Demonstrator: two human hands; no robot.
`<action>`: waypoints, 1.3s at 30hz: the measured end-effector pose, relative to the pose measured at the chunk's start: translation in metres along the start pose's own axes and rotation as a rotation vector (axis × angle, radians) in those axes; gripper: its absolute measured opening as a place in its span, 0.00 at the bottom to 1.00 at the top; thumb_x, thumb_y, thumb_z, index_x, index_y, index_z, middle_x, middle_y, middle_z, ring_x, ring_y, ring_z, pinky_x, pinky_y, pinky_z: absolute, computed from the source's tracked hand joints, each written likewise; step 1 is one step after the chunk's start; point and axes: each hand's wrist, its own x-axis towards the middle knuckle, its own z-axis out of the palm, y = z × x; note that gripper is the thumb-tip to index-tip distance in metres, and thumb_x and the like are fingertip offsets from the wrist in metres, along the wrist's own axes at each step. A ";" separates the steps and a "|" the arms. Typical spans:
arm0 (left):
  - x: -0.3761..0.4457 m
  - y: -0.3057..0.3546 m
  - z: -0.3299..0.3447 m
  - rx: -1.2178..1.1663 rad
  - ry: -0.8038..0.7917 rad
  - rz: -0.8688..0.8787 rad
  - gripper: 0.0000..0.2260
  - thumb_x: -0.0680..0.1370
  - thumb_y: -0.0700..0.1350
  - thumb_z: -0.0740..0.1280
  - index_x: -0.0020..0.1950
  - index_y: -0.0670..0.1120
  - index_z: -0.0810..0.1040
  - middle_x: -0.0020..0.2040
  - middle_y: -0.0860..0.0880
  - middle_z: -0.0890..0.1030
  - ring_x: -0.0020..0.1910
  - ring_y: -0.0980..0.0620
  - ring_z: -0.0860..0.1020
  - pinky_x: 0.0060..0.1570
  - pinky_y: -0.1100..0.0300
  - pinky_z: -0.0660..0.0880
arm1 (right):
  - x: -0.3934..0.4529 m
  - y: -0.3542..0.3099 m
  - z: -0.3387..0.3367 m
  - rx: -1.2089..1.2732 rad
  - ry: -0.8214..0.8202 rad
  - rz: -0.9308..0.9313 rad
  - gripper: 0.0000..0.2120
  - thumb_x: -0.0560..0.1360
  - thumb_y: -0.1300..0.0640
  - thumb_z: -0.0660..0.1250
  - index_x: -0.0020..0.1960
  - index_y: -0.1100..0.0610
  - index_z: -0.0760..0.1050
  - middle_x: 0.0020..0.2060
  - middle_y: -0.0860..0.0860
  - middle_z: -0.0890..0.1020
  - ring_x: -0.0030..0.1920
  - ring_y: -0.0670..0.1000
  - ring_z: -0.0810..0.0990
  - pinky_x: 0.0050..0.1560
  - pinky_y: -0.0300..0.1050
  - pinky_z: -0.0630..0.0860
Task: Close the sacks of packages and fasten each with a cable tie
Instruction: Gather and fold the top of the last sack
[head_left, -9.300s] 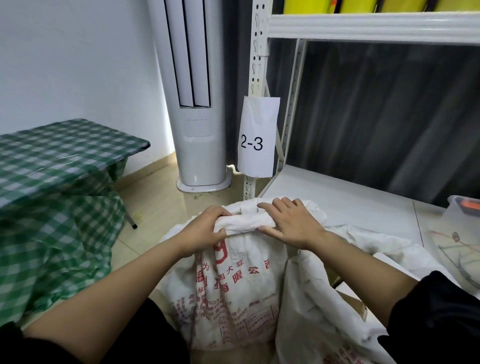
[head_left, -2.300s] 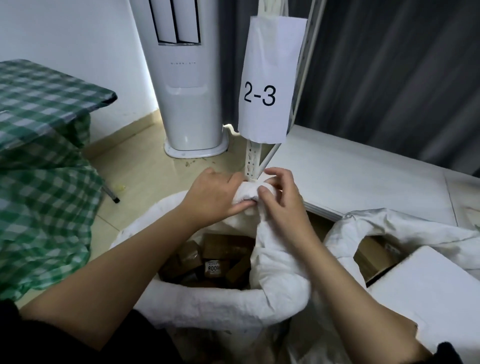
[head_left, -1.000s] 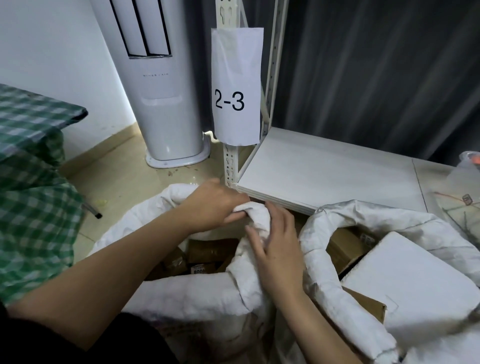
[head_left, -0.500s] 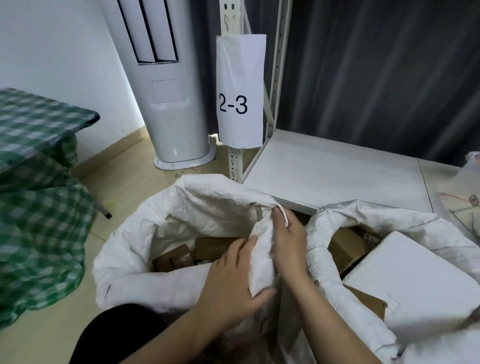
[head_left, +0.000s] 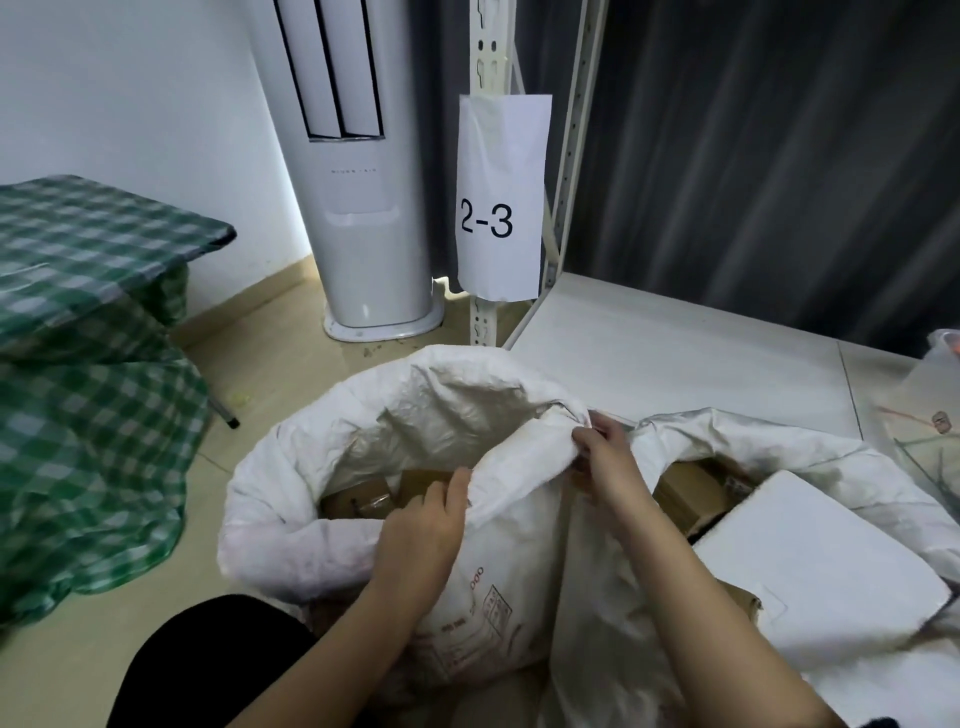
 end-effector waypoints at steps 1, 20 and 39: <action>0.000 0.000 0.000 0.010 0.009 0.021 0.32 0.60 0.33 0.75 0.61 0.41 0.70 0.34 0.45 0.76 0.24 0.49 0.73 0.19 0.60 0.69 | -0.002 -0.001 -0.006 -0.302 0.000 -0.169 0.24 0.75 0.61 0.62 0.70 0.57 0.64 0.56 0.54 0.73 0.48 0.52 0.76 0.45 0.44 0.77; 0.011 -0.008 -0.017 -0.007 -0.086 0.007 0.19 0.61 0.48 0.77 0.47 0.45 0.77 0.28 0.49 0.76 0.18 0.49 0.72 0.20 0.66 0.59 | 0.015 0.011 0.016 -1.539 -0.410 -1.595 0.20 0.71 0.64 0.63 0.62 0.56 0.68 0.39 0.56 0.75 0.30 0.57 0.75 0.27 0.45 0.68; -0.029 -0.044 -0.015 -0.007 0.021 0.325 0.13 0.64 0.34 0.71 0.44 0.45 0.73 0.37 0.46 0.74 0.32 0.48 0.72 0.22 0.58 0.66 | -0.016 -0.013 0.049 -1.689 -0.843 -0.917 0.28 0.72 0.38 0.67 0.69 0.46 0.68 0.62 0.49 0.71 0.62 0.50 0.70 0.54 0.45 0.67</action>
